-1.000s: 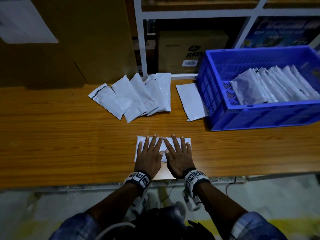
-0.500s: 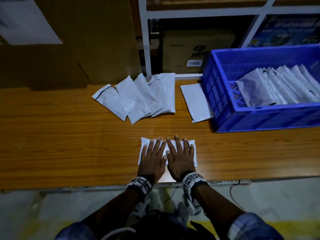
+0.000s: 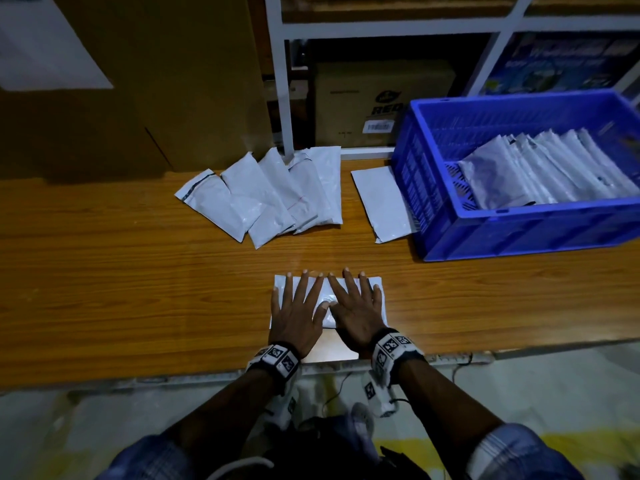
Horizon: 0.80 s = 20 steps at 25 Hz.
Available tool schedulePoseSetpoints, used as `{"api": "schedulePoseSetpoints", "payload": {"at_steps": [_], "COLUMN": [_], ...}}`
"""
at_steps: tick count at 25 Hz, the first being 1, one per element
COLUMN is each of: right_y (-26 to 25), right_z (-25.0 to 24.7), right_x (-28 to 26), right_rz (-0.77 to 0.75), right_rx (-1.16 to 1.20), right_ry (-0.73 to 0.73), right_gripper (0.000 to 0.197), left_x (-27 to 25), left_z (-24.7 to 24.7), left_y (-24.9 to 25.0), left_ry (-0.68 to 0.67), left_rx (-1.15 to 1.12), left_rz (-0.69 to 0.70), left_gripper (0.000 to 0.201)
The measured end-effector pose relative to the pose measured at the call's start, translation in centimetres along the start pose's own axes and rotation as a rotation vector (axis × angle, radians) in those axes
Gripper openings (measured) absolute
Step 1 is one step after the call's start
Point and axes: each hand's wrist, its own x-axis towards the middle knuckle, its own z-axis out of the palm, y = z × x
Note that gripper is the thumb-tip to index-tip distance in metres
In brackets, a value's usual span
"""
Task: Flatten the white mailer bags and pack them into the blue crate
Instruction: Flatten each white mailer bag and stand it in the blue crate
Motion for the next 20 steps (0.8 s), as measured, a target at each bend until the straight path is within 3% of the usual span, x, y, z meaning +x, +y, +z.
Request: {"api": "schedulePoseSetpoints", "payload": {"at_steps": [5, 15, 20], "right_y": [0.5, 0.5, 0.6], "right_z": [0.5, 1.1, 0.1], "right_x": [-1.8, -1.6, -1.5], "right_rz": [0.052, 0.110, 0.128], "right_rx": [0.014, 0.000, 0.017], "right_ry": [0.188, 0.105, -0.036], "right_gripper": [0.056, 0.057, 0.058], "left_x": [0.5, -0.6, -0.5], "left_z": [-0.4, 0.1, 0.7], "left_y": [-0.1, 1.2, 1.5], "left_ry": [-0.023, 0.078, 0.032], "left_rx": [-0.016, 0.091, 0.060], "left_rz": [-0.033, 0.036, 0.045], "left_gripper": [0.064, 0.062, 0.055]}}
